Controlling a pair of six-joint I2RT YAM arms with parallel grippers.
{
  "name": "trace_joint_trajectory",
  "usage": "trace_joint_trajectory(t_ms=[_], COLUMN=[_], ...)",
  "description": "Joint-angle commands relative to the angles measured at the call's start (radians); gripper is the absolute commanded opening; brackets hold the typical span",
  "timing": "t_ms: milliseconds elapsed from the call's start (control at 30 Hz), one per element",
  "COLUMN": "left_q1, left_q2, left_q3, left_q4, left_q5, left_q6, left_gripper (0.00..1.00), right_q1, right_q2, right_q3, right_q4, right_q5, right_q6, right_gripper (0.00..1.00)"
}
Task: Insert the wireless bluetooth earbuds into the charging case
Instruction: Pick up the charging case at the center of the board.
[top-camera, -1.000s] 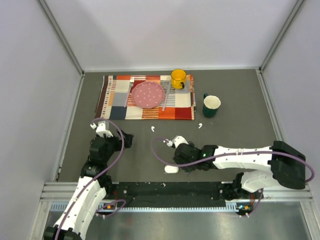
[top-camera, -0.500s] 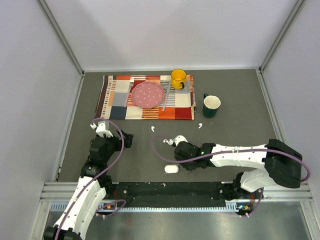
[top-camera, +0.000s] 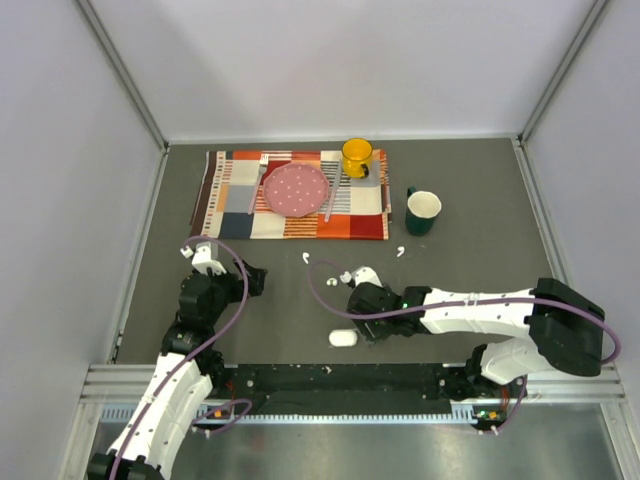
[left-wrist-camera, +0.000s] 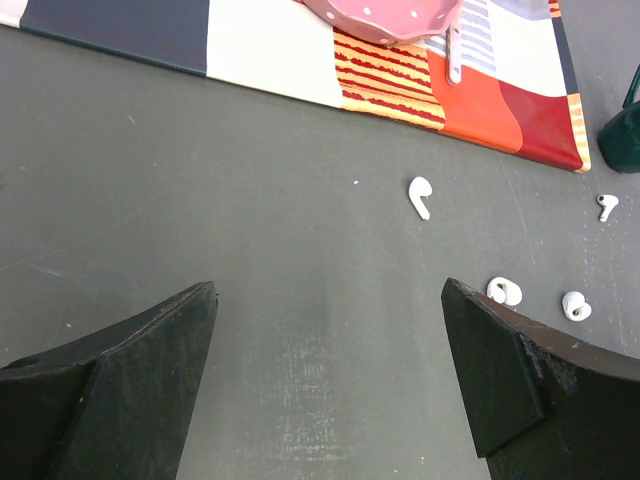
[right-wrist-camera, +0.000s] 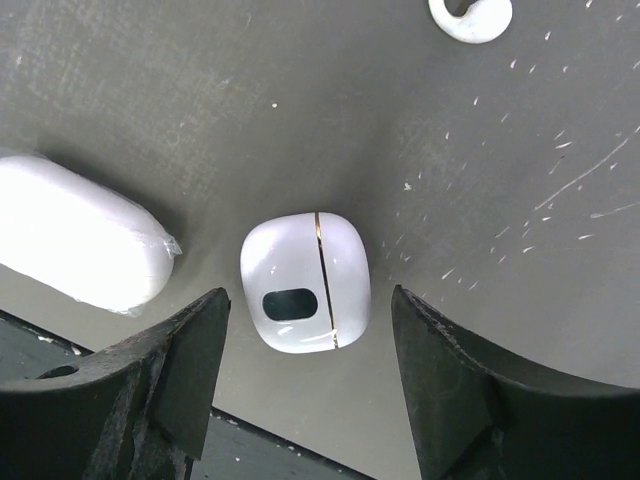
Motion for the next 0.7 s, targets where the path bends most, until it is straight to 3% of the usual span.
trace_joint_trajectory(t_ms=[0,267,667], left_q1=[-0.001,-0.001,-0.001], left_q2=[0.0,-0.002,0.001], left_q3=[-0.009,-0.009,-0.009], left_q4=[0.048,0.048,0.048], left_q5=[0.009,0.011,0.011], left_q6=[0.005,0.005,0.003], left_gripper=[0.99,0.99,0.99], right_q1=[-0.008,-0.007,-0.007], right_q2=[-0.039,-0.042,-0.021], right_q3=[0.019,-0.012,-0.015], right_q4=[0.029,0.091,0.08], right_q5=[0.035,-0.011,-0.063], right_q6=[-0.057,-0.137,-0.113], right_gripper=[0.67,0.65,0.62])
